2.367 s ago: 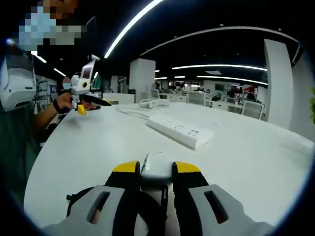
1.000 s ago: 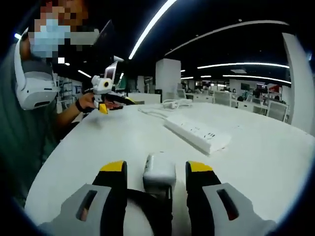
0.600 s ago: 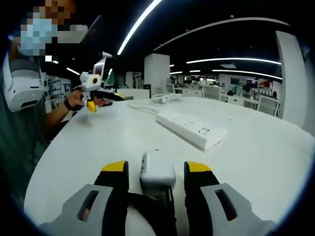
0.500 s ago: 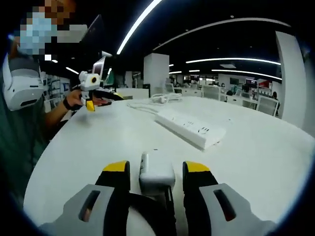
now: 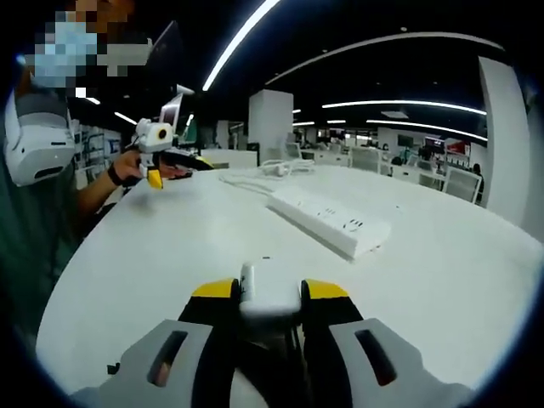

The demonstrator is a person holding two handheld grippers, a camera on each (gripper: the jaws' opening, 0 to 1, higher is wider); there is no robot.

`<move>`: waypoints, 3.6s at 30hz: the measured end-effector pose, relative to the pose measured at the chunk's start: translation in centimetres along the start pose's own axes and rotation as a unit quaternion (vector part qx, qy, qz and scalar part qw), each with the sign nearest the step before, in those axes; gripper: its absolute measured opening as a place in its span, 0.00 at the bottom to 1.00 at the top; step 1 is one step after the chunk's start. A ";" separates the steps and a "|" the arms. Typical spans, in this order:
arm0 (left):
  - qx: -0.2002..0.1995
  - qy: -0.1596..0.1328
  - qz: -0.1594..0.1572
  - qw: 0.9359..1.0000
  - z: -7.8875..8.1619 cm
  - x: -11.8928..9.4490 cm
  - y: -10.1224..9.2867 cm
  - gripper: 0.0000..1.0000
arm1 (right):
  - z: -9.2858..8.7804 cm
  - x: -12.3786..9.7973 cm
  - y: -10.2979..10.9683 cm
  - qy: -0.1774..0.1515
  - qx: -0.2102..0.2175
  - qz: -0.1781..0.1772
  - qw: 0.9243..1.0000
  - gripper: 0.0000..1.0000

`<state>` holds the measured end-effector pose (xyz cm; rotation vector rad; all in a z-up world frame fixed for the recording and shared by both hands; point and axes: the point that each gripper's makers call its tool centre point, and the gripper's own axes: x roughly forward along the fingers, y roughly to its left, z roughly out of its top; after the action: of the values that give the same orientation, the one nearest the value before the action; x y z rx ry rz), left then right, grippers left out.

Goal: Straighten the power strip on the desk, plug the charger into it

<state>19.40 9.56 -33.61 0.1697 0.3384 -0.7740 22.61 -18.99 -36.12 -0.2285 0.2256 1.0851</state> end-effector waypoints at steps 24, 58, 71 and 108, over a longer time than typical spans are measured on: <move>0.009 -0.002 -0.012 1.000 0.0 0.3 -1.1 0.90 | 0.5 -0.4 -0.5 0.054 -0.006 -0.052 0.997 0.25; 0.008 -0.027 -0.017 0.999 0.9 0.2 -0.8 0.90 | 7.6 -1.3 -3.8 0.187 -0.171 -0.056 0.966 0.25; 0.024 -0.017 -0.013 0.999 1.5 1.2 -0.8 0.95 | 8.7 -0.1 -5.8 0.241 -0.221 -0.044 0.944 0.25; 0.008 -0.024 -0.015 1.000 0.9 1.0 -0.7 0.99 | 4.6 4.6 -9.4 0.420 -0.314 0.016 0.851 0.25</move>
<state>19.79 8.10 -33.13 0.1619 0.2905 -0.8104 33.35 -17.99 -32.41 -1.3075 0.6535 1.0046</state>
